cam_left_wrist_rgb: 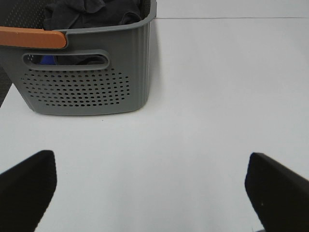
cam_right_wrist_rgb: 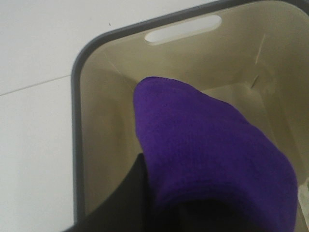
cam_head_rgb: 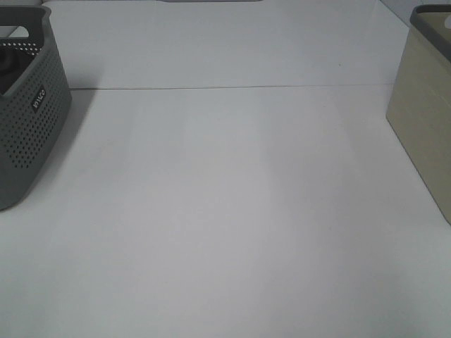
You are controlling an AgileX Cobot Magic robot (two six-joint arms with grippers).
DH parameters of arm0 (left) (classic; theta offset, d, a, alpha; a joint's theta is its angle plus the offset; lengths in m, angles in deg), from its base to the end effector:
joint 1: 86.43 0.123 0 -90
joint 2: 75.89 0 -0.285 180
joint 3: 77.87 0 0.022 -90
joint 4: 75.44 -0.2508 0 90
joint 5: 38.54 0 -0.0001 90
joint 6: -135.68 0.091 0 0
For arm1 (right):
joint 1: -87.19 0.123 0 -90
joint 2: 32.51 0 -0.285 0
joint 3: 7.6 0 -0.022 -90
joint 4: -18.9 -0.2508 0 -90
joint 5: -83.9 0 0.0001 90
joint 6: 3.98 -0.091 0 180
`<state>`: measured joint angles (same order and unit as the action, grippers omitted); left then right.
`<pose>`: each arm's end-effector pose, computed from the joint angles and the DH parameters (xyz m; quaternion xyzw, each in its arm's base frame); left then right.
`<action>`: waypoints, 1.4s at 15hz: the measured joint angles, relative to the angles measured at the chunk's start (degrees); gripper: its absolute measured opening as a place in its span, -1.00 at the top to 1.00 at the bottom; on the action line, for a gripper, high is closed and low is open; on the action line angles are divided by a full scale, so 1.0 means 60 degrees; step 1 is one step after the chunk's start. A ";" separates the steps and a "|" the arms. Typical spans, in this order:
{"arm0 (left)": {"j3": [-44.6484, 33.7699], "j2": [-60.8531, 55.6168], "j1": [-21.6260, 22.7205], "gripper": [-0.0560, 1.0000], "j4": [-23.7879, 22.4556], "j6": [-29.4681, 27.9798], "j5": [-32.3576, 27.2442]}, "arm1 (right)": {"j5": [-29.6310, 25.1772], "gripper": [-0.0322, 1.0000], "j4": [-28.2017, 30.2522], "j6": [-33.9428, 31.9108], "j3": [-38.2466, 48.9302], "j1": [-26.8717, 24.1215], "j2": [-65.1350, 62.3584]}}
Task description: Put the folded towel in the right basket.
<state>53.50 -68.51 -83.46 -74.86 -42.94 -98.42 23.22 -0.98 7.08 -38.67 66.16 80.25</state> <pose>-0.0051 -0.0011 0.2782 -0.0116 0.8474 0.0151 0.5305 0.3924 -0.1219 0.3764 0.1124 0.9261 0.0753 0.3522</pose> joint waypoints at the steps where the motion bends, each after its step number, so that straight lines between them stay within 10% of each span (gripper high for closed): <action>1: 0.0000 0.0000 0.0000 -0.98 0.0000 0.0000 0.0000 | -0.0067 0.55 0.0143 -0.0067 0.0000 0.0000 0.0086; 2: 0.0000 0.0000 0.0000 -0.98 0.0000 0.0000 0.0000 | -0.0344 -0.44 0.1050 -0.0229 0.0000 0.0000 0.0363; 4: 0.0000 0.0000 0.0000 -0.98 0.0000 0.0000 0.0000 | -0.0401 -0.82 0.1432 -0.0229 0.0000 0.0000 0.0401; 10: 0.0000 0.0000 0.0000 -0.98 0.0000 0.0000 0.0000 | -0.0640 -0.91 0.0602 -0.0191 0.0000 0.0449 0.0372; 21: 0.0000 0.0000 0.0000 -0.98 0.0000 0.0000 0.0000 | -0.0544 -0.91 0.0974 -0.1270 0.0000 0.4565 -0.0497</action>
<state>53.50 -68.51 -83.46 -74.86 -42.94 -98.42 19.96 4.86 -0.55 -38.67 93.55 77.27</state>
